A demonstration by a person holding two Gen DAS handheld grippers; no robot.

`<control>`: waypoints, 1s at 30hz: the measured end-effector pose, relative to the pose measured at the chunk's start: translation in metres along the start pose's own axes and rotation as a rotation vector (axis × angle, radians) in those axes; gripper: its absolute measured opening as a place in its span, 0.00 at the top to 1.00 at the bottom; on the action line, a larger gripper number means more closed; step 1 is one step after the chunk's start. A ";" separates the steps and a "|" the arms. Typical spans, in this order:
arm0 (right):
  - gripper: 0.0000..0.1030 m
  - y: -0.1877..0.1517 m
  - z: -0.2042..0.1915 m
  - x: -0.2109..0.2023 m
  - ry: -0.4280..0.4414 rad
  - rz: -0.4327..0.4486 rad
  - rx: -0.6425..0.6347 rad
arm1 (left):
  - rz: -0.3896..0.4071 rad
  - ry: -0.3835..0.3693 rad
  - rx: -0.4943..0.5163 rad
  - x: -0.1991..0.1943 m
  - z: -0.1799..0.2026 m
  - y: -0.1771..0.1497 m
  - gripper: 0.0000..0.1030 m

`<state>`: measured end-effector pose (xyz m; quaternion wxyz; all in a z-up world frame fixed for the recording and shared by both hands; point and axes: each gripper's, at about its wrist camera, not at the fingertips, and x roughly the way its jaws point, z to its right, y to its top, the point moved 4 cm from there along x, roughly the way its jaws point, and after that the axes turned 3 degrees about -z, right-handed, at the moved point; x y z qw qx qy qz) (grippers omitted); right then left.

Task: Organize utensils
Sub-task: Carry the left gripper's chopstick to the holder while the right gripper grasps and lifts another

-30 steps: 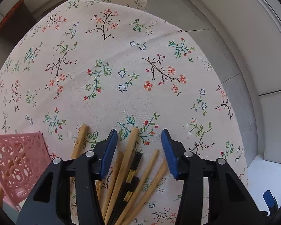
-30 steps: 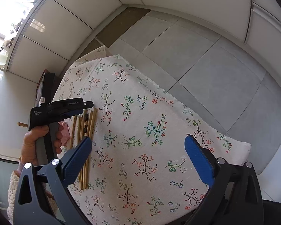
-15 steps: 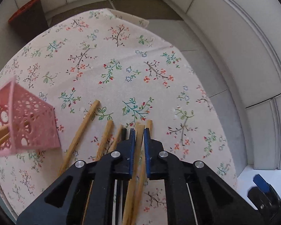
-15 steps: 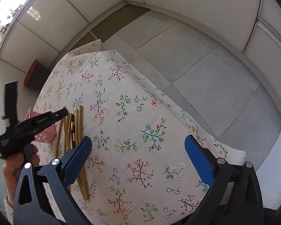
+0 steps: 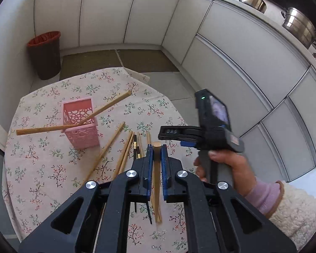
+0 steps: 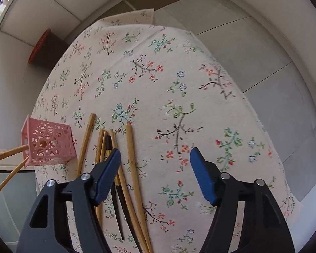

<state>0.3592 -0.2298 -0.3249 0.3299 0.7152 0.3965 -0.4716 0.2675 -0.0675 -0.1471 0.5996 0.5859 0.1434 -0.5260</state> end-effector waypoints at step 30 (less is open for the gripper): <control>0.92 -0.097 -0.011 -0.167 0.136 0.341 -0.291 | 0.177 0.021 -0.016 -0.106 0.010 -0.023 0.94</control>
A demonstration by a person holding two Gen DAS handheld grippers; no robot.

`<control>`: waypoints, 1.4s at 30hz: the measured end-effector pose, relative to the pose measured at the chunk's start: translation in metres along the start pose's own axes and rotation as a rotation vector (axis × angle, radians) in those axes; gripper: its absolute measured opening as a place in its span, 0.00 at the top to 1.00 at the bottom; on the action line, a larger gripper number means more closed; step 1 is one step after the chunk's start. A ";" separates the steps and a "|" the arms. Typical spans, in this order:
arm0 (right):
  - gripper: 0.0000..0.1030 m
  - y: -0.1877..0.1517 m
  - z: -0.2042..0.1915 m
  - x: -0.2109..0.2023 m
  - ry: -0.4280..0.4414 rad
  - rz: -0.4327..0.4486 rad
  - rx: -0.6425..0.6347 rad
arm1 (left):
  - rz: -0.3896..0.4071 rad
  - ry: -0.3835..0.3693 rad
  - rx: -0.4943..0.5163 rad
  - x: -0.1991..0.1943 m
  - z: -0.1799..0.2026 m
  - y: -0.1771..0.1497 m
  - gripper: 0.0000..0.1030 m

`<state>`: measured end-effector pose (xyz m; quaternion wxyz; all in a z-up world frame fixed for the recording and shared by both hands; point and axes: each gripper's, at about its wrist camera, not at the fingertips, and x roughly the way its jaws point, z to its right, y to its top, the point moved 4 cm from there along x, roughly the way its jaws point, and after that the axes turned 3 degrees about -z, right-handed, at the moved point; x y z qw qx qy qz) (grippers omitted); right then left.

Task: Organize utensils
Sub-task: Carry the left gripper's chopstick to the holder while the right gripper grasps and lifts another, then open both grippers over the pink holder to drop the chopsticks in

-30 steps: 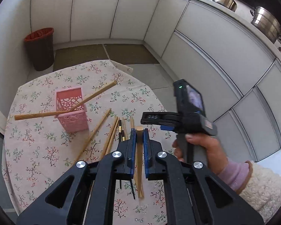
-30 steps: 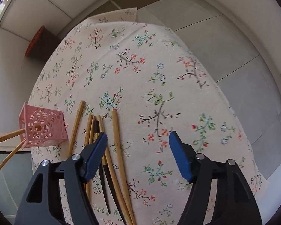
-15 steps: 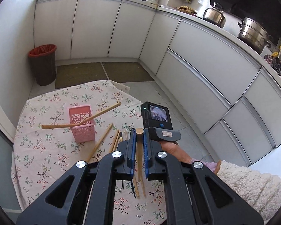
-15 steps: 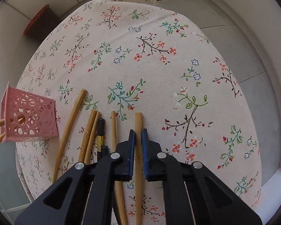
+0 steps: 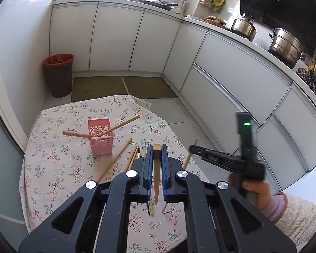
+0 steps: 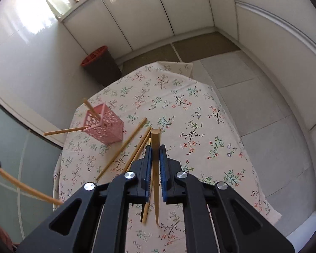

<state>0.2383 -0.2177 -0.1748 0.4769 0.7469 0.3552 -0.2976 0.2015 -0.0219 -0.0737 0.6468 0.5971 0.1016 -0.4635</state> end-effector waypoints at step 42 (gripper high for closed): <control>0.92 0.124 -0.139 -0.046 0.198 0.312 -0.150 | 0.119 0.278 -0.151 0.075 -0.127 0.103 0.72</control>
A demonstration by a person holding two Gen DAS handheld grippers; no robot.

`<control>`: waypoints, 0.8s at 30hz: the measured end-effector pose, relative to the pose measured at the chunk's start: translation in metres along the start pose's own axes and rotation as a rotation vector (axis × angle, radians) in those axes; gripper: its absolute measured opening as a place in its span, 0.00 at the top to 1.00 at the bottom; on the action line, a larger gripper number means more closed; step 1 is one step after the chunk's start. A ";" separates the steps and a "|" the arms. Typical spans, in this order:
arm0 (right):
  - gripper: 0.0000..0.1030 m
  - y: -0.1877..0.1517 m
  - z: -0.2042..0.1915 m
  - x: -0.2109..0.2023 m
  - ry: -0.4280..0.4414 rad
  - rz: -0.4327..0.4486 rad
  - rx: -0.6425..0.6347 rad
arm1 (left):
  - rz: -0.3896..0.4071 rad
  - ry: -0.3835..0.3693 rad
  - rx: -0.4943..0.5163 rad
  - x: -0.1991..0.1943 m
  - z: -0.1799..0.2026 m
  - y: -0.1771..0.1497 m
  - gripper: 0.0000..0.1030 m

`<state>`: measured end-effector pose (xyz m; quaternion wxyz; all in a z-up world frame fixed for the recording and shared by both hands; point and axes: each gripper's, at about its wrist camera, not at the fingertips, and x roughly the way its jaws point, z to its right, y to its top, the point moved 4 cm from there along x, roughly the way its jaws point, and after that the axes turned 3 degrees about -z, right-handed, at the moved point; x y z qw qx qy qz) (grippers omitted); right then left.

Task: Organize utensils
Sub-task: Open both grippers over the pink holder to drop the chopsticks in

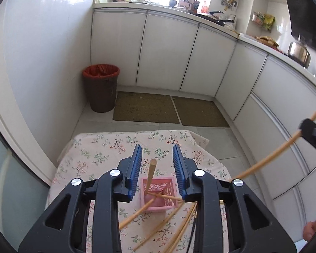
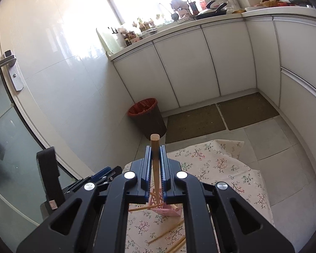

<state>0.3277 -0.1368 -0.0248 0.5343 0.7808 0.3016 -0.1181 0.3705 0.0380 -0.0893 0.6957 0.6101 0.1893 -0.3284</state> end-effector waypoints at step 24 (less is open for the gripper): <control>0.83 -0.043 -0.009 0.094 -0.114 -0.042 -0.122 | 0.121 0.189 -0.061 -0.060 -0.034 -0.010 0.56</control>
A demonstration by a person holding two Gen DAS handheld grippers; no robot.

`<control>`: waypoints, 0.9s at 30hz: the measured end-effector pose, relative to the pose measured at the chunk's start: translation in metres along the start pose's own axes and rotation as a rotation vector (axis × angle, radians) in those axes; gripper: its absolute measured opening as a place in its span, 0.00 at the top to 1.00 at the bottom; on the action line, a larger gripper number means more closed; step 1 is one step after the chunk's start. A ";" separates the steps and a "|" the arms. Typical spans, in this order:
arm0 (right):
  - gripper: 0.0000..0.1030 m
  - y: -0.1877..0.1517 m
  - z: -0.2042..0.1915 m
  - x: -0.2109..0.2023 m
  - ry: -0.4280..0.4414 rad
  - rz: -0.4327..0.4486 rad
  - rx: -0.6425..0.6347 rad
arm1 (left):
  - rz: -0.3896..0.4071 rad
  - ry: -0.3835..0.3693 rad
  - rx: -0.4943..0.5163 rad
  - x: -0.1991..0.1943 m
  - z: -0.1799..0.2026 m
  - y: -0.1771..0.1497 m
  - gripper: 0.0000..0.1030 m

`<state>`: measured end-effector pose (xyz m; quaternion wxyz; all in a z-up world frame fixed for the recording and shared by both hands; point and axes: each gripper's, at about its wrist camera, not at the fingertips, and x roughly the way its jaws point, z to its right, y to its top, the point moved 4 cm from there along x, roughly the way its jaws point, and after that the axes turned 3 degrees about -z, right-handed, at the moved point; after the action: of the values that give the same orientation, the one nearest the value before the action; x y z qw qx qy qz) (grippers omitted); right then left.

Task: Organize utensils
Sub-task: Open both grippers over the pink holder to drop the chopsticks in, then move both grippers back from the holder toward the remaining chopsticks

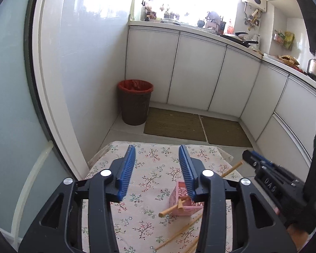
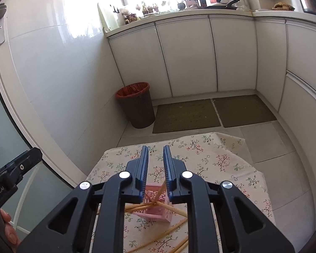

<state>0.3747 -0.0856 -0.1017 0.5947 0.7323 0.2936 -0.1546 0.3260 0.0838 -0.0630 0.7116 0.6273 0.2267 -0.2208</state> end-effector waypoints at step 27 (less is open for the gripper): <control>0.09 -0.049 0.049 -0.151 -0.156 0.115 0.110 | 0.018 -0.016 0.095 -0.074 0.054 -0.049 0.07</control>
<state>0.2331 -0.1644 -0.0650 0.5825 0.7652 0.1948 -0.1927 0.2401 0.0270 -0.0512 0.6848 0.6605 0.2046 -0.2302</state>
